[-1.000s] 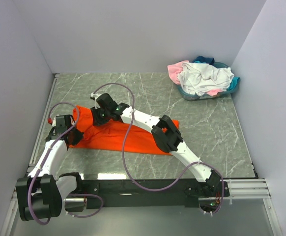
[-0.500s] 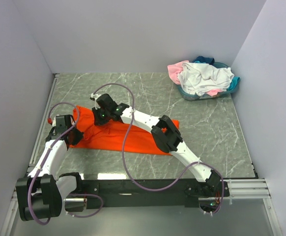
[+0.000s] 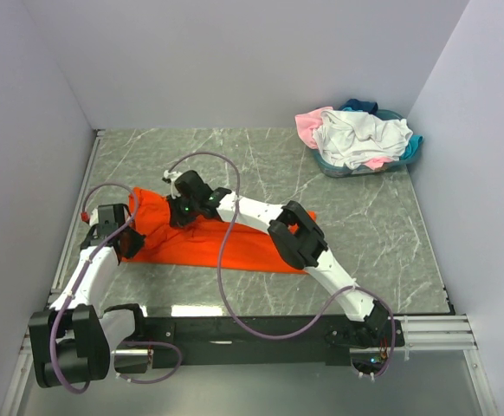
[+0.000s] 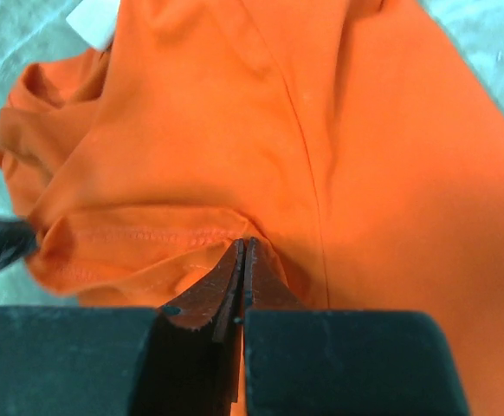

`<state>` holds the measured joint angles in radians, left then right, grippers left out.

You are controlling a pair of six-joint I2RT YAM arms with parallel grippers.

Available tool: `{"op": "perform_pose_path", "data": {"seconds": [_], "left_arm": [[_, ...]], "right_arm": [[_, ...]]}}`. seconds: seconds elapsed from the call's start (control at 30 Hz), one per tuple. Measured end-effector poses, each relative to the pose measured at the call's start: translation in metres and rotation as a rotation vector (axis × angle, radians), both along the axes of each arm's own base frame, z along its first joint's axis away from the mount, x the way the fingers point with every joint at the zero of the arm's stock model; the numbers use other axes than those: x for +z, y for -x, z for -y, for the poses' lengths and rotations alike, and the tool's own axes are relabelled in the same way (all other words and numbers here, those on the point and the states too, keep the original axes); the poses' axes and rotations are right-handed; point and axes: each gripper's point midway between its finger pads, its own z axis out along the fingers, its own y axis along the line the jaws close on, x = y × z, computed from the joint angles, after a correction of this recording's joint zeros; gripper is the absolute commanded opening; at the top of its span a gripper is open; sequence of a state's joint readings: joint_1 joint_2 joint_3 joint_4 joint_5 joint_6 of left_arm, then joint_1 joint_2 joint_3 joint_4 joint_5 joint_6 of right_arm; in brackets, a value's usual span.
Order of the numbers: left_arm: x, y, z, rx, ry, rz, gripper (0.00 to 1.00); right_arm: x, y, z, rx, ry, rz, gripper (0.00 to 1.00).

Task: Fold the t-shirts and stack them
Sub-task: Fold the tshirt

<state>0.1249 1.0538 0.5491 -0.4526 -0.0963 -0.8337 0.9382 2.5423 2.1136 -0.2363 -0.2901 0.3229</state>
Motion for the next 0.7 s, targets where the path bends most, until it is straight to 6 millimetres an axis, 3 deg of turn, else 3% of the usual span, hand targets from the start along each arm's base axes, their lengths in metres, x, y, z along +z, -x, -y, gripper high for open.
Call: {"op": "perform_pose_path", "data": {"seconds": [0.3,0.47,0.7], "left_arm": [[-0.016,0.01,-0.01,0.048,0.014,-0.054,0.0],[-0.017,0.009,-0.01,0.047,0.019,-0.046,0.0],[-0.018,0.009,-0.009,0.046,0.024,-0.045,0.01]], "right_arm": [[0.031,0.016,0.019,0.02,-0.01,0.018,0.0],[0.045,0.016,0.019,0.03,-0.027,0.041,0.0],[0.027,0.028,0.032,0.048,0.019,0.014,0.0]]}}
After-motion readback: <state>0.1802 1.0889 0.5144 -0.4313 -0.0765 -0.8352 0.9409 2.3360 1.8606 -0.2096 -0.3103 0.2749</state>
